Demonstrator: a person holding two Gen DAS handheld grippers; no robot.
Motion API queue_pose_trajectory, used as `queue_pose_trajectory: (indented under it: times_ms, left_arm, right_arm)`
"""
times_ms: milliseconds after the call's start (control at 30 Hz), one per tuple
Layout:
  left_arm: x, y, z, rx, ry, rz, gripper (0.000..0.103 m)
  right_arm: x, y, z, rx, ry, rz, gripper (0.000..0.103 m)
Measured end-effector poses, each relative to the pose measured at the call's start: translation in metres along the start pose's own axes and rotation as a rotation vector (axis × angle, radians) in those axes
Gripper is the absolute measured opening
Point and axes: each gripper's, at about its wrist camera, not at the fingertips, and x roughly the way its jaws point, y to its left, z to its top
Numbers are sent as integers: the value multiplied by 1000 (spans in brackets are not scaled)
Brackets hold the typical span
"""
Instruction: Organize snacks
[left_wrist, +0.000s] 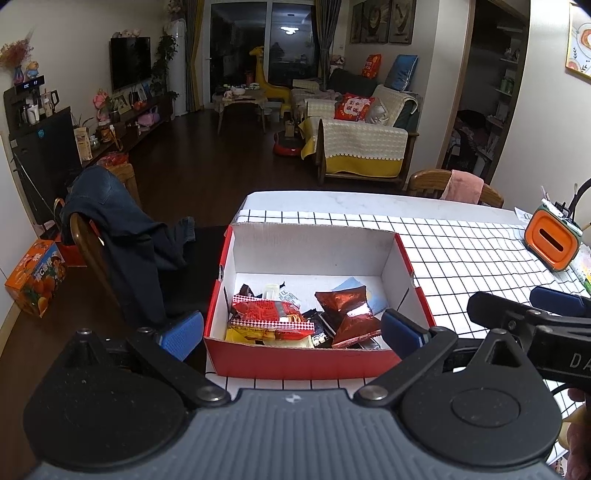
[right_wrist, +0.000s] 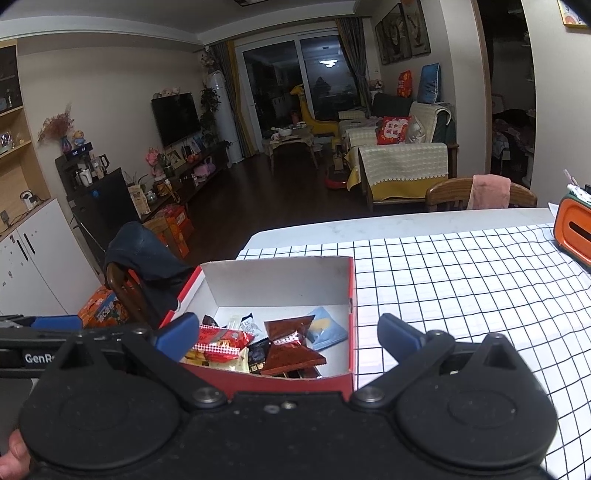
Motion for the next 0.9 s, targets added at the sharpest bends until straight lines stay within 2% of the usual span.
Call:
queue_pose_trajectory:
  times_ms: [900]
  left_arm:
    - [-2,-1,-3,20,8,-16,103]
  right_arm:
    - [-4,-5,-3,37,-4,-19,103]
